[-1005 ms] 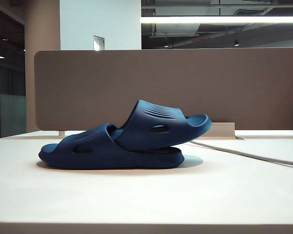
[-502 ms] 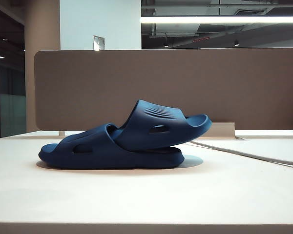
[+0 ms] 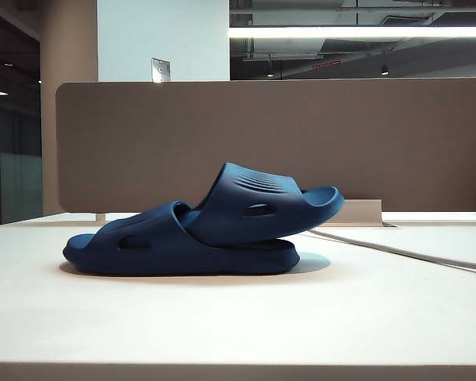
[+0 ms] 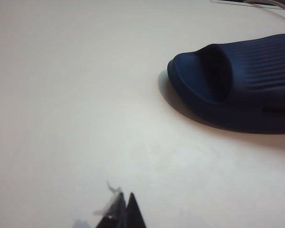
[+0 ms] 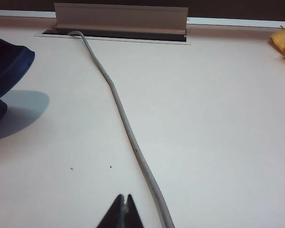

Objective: Interlock the pair of blue slippers on the table with their fronts facing up.

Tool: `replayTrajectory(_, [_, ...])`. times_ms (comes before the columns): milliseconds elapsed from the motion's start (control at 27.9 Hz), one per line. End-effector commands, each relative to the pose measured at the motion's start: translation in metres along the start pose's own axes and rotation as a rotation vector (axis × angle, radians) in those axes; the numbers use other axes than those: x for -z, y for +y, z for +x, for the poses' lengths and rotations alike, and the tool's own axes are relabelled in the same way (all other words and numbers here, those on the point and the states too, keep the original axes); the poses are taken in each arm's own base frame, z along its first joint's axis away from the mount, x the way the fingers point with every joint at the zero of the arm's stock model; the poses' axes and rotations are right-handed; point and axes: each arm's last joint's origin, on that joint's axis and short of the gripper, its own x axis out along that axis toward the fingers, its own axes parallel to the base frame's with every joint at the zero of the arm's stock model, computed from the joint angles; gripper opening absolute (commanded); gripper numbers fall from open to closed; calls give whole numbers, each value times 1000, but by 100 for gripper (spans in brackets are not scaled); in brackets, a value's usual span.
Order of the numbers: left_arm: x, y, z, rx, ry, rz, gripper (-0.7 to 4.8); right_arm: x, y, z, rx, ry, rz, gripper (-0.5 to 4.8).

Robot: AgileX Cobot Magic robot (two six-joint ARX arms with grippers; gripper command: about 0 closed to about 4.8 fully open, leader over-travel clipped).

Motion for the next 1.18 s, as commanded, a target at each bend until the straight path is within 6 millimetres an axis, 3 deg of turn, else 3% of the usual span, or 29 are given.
replayTrajectory(36, [0,0,0,-2,-1,-32,-2,0,0,0,-1,1,-2,-2])
replayTrajectory(1184, [0,0,0,9,0,-44,3,-1,0,0,0,-7,4,-1])
